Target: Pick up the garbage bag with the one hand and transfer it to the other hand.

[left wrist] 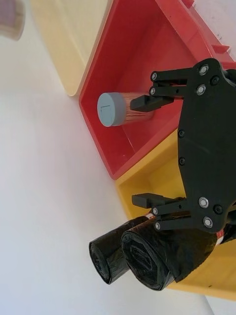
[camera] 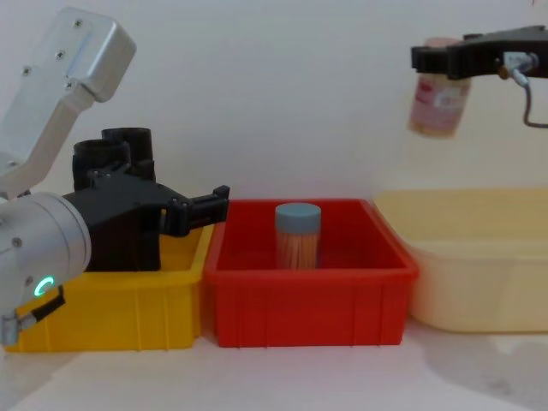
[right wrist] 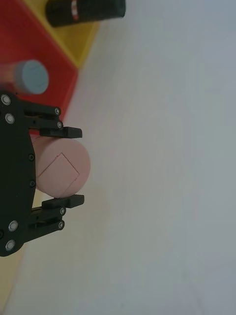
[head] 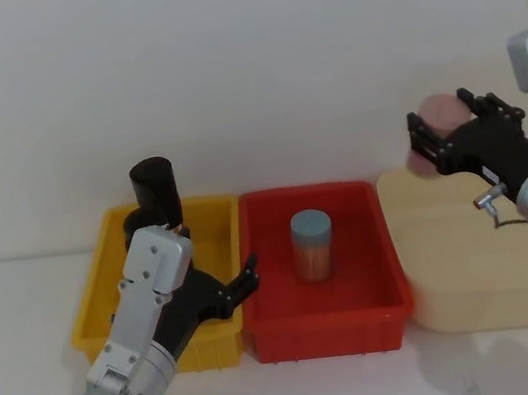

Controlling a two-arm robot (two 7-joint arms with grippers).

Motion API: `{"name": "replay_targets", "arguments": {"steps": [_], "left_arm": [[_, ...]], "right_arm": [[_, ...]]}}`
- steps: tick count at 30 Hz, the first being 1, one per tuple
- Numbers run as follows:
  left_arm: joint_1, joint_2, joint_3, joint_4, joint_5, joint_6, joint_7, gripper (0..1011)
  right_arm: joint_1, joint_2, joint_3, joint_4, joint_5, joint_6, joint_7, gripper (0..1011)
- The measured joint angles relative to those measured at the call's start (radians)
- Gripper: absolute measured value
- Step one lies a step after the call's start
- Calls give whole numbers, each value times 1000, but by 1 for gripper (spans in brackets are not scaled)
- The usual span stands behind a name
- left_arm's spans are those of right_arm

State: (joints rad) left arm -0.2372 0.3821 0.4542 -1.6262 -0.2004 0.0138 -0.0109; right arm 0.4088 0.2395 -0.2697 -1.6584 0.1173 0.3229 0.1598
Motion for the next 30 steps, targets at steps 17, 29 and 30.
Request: {"name": "replay_targets", "arguments": {"steps": [17,29,30], "left_arm": [[0,0,0,0,0,0,0,1001],[0,0,0,0,0,0,0,1001],[0,0,0,0,0,0,0,1001]], "right_arm": [[-9,24,-3,112,-46,49,1,675],[3,18,-20,177,-74,47,1,886],[4,17,-21,181,-77,47,0,919]]}}
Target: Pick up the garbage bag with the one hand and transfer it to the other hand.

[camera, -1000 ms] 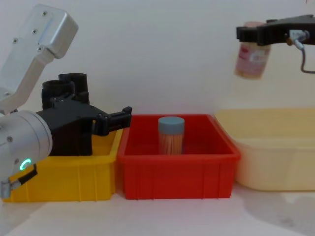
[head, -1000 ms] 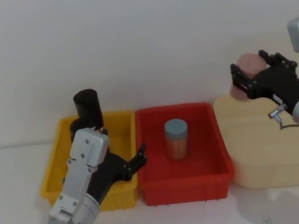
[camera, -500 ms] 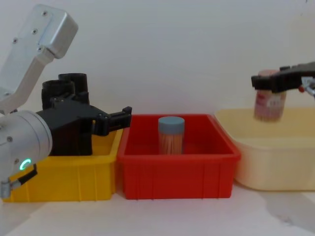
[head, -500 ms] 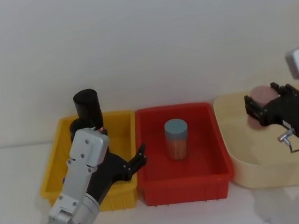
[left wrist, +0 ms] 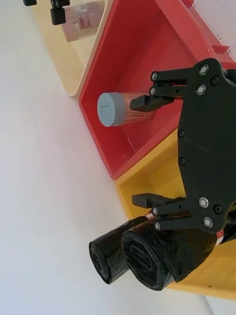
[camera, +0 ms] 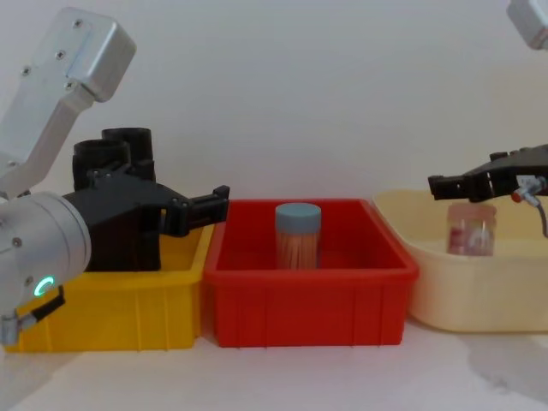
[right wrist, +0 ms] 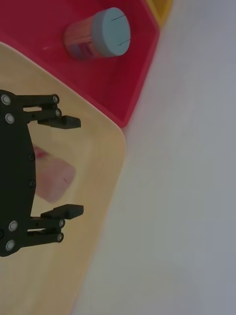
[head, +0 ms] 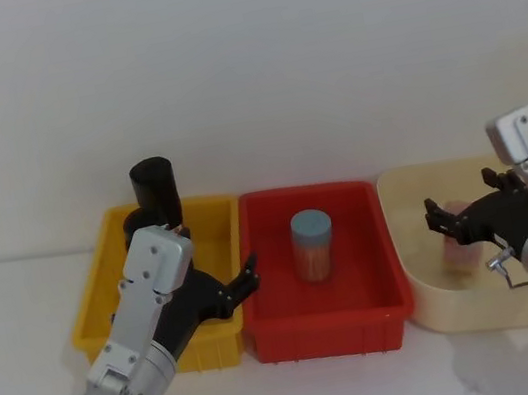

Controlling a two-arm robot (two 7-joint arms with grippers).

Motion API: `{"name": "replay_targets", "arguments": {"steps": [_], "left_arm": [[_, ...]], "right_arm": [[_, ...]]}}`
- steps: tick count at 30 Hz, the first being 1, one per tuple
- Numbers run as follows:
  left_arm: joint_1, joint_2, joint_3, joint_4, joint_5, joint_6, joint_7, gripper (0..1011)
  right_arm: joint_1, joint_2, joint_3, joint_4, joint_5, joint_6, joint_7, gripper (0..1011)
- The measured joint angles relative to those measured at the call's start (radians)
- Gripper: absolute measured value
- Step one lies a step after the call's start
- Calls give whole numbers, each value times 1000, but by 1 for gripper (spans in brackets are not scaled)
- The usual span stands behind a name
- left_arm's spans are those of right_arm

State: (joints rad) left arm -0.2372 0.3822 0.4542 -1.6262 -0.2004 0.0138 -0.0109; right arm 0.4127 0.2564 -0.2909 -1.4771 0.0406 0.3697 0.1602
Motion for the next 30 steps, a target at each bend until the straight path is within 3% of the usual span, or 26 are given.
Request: {"name": "replay_targets", "arguments": {"steps": [4,17,30], "left_arm": [[0,0,0,0,0,0,0,1001],[0,2,-2,-4,-3,0,-11,1001],[47,41,-29,-95,-67,53,-73,1001]], "right_arm": [[1,-1,-2,11,-5,-1,-1,1001],[4,-3,-7,29,-13,-2,-2,999],[6,-4,-8,34,-15,-3,-3,999]]}}
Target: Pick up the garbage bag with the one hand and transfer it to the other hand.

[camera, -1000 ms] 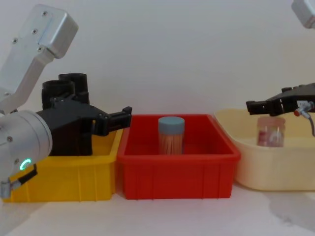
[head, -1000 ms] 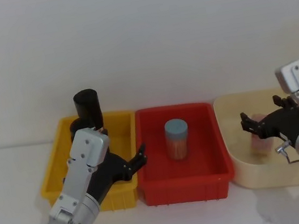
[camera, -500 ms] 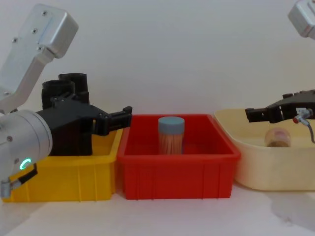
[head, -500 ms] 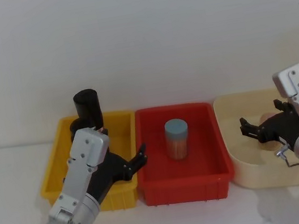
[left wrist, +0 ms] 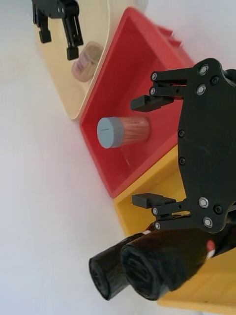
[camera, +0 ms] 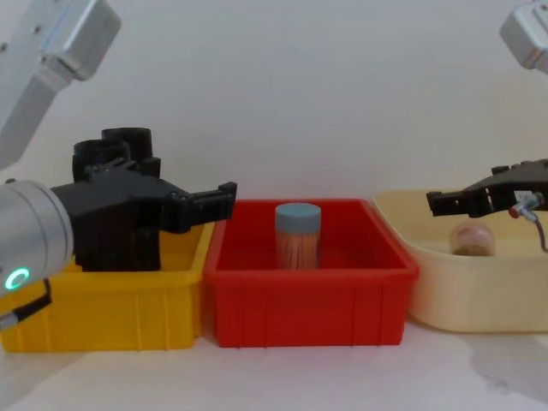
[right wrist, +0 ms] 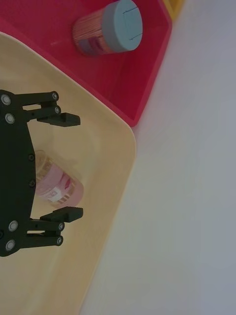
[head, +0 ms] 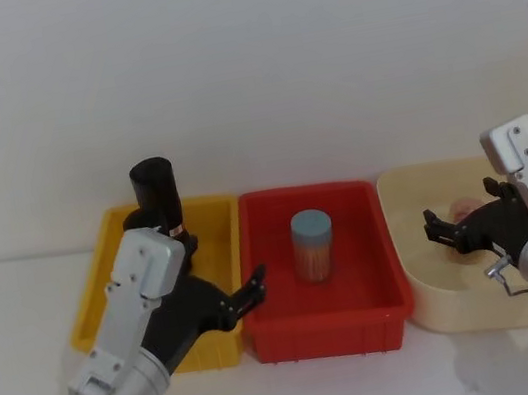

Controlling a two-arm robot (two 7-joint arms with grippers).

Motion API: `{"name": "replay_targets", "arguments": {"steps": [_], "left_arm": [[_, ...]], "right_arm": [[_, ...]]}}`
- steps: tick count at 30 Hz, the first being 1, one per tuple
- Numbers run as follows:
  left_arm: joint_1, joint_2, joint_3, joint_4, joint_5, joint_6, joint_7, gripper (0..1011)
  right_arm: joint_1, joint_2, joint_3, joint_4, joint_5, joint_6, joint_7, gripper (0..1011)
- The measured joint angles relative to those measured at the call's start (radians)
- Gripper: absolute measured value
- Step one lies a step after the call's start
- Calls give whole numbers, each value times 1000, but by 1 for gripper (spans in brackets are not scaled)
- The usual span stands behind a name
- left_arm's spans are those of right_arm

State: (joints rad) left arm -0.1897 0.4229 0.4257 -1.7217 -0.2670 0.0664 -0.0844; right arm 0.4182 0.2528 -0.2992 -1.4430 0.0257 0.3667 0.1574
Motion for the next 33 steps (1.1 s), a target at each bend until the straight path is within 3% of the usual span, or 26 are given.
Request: {"name": "replay_targets", "arguments": {"steps": [5,17,25,33], "left_arm": [[39,15,-19,-54,-17,34,3,1001],[140,41,-97,-183,-28,149,89,1001],[135,49,-143,-199,-25,206,122,1001],[91,56,-169,-167,-30,238,110,1001]], "right_arm": [[0,0,0,1,0,0,0,999],[0,0,0,3,-1,0,0,999],[0,0,0,3,-1,0,0,999],[0,0,0,4,-1,0,0,999]]}}
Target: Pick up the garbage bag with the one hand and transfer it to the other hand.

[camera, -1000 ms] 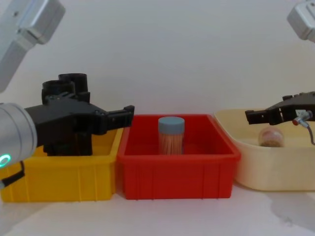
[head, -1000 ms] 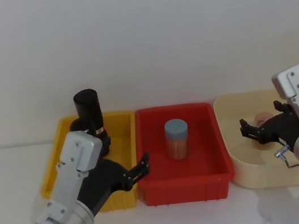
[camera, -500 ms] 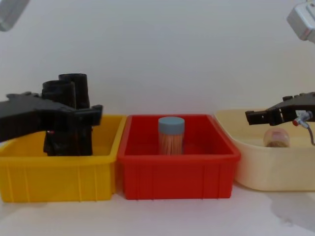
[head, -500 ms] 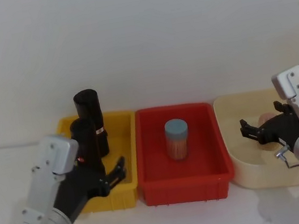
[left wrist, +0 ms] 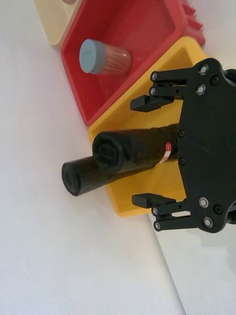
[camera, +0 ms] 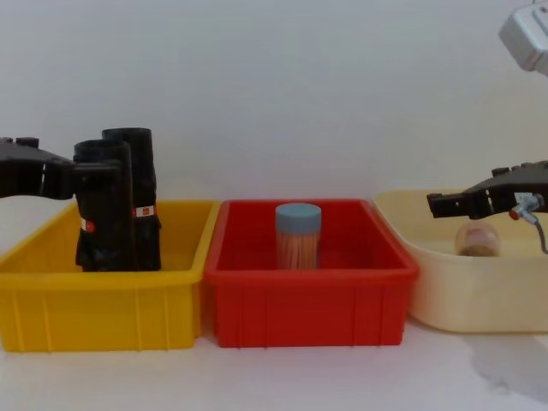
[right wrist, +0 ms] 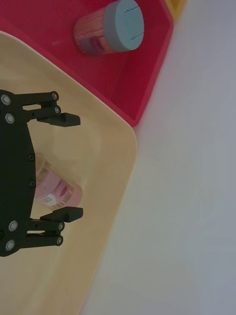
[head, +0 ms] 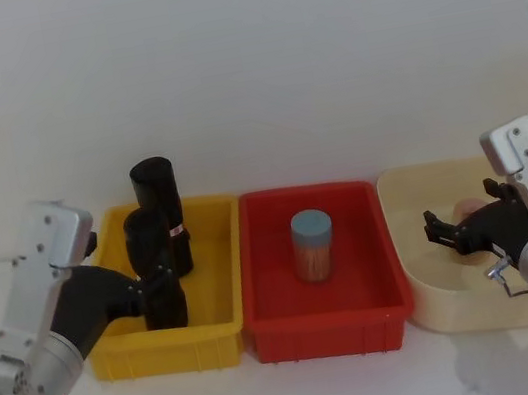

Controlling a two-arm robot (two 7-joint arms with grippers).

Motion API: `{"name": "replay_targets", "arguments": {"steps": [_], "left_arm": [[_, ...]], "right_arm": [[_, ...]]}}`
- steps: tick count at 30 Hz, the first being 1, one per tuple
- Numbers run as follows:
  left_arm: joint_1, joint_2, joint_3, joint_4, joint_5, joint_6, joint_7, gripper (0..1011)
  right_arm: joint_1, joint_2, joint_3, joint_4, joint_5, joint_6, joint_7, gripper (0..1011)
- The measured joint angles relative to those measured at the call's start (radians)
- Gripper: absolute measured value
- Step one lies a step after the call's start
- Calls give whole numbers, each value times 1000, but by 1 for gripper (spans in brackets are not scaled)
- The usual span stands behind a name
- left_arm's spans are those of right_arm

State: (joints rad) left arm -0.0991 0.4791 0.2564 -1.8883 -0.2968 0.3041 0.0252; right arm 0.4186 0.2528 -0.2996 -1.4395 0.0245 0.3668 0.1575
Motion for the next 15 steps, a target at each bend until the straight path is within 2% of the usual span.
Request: {"name": "replay_targets", "arguments": {"steps": [7,15], "left_arm": [[-55,3,-8,56,-20,16,-48,1001],[-137,-11,-4,157,-56,22,-134,1001]], "right_arm": [[0,0,0,0,0,0,0,999],[0,0,0,0,0,0,0,999]]}}
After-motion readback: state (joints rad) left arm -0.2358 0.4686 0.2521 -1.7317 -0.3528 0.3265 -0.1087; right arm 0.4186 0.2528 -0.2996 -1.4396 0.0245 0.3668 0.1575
